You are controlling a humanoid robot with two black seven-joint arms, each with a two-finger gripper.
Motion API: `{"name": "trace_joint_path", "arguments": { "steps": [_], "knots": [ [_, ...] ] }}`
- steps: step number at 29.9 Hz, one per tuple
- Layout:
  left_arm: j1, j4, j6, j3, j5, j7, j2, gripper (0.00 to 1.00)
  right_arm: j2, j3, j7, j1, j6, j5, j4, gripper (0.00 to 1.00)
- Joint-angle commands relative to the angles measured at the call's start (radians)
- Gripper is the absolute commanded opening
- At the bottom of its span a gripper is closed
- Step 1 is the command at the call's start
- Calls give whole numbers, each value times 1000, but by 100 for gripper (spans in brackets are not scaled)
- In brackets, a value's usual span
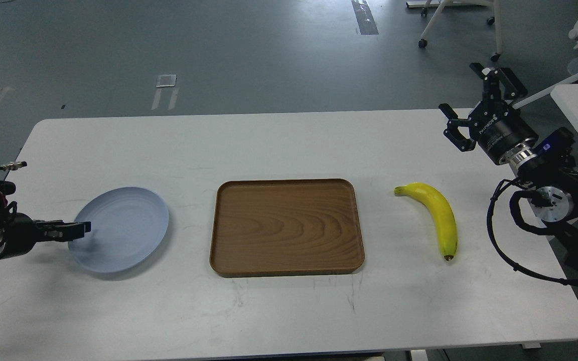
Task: Place banana on plate with both arms
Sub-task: 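Grasp the rim of the light blue plate with the left gripper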
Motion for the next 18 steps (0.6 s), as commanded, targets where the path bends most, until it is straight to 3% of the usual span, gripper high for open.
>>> {"name": "trace_joint_path", "arguments": {
  "steps": [1,4,5,6,18],
  "knots": [
    [0,2,0,0,0,0,-1,36,0,0,0,0,0,0,0,100],
    [0,2,0,0,0,0,-1,21,0,0,0,0,0,0,0,100],
    [0,2,0,0,0,0,-1,6,0,0,0,0,0,0,0,100],
    [0,2,0,0,0,0,-1,0,0,0,0,0,0,0,0,100],
    [-35,-12,1,-3,0,0,3,0,0,0,0,0,0,0,2,100]
  ]
}}
